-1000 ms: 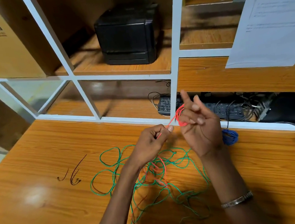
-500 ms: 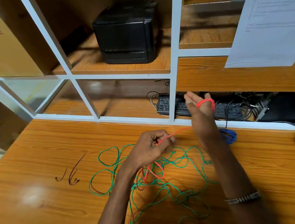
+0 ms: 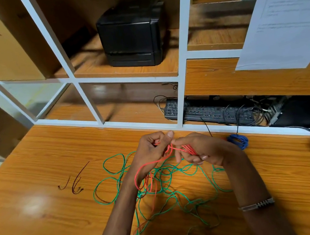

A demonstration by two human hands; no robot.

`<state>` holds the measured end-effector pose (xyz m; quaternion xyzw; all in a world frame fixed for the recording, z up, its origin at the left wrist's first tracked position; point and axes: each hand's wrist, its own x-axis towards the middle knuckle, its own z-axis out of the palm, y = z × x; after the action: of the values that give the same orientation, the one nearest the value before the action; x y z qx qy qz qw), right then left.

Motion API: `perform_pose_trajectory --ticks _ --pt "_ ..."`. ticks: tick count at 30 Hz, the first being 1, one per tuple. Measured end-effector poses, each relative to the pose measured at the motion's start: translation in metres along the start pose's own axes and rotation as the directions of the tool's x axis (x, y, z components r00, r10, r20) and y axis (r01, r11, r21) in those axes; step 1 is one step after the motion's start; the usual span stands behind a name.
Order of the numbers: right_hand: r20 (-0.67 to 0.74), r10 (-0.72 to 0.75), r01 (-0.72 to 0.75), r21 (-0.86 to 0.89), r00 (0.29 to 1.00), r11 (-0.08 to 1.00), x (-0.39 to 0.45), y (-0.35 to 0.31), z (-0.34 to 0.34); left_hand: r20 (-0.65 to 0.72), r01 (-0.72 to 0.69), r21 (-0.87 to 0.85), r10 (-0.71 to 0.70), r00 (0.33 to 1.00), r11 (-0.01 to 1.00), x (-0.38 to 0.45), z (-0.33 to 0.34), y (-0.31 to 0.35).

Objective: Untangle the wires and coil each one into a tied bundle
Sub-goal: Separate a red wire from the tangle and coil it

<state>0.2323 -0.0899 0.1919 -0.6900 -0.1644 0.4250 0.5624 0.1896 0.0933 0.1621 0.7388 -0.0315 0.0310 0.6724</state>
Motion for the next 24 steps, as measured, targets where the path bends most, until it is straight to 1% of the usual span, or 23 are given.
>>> perform_pose_trajectory --ticks 2,4,8,10,12,13,14,17,21,24 --pt "0.070 -0.045 0.039 0.093 0.997 0.995 -0.004 0.004 -0.001 -0.030 0.064 -0.068 -0.066 0.997 0.996 0.004 -0.008 0.001" --pt "0.065 -0.066 0.056 0.151 0.996 0.987 -0.004 0.009 -0.002 -0.024 0.130 -0.117 -0.134 0.991 0.985 0.007 -0.014 0.001" --pt "-0.130 -0.058 0.080 0.175 0.990 0.981 -0.003 0.011 -0.009 0.009 0.175 -0.061 -0.175 0.985 0.983 0.009 -0.019 -0.006" --pt "-0.225 -0.066 0.109 0.181 0.972 0.977 -0.004 0.009 -0.012 0.061 0.155 -0.054 -0.152 0.987 0.986 0.009 -0.023 -0.013" --pt "-0.309 -0.078 0.135 0.169 0.948 0.976 -0.003 0.009 -0.011 0.157 0.078 -0.008 -0.076 0.985 0.997 0.006 -0.021 -0.015" --pt "-0.340 -0.084 0.149 0.169 0.937 0.974 -0.002 0.010 -0.010 0.190 0.031 0.013 -0.032 0.981 0.999 0.005 -0.018 -0.015" --pt "-0.354 -0.094 0.163 0.170 0.931 0.972 -0.001 0.011 -0.010 0.194 -0.006 0.020 0.002 0.981 1.000 0.005 -0.016 -0.014" --pt "-0.339 -0.124 0.187 0.160 0.933 0.969 -0.001 0.013 -0.011 0.094 -0.086 0.068 0.079 0.992 0.994 0.007 -0.013 -0.018" --pt "-0.280 -0.094 0.144 0.163 0.955 0.976 -0.007 0.013 -0.013 0.009 -0.114 0.131 0.114 0.993 0.985 0.008 -0.017 -0.021" --pt "-0.253 -0.058 0.087 0.105 0.966 0.991 -0.009 0.014 -0.014 -0.024 -0.087 0.077 0.089 0.996 0.993 0.007 -0.019 -0.016"
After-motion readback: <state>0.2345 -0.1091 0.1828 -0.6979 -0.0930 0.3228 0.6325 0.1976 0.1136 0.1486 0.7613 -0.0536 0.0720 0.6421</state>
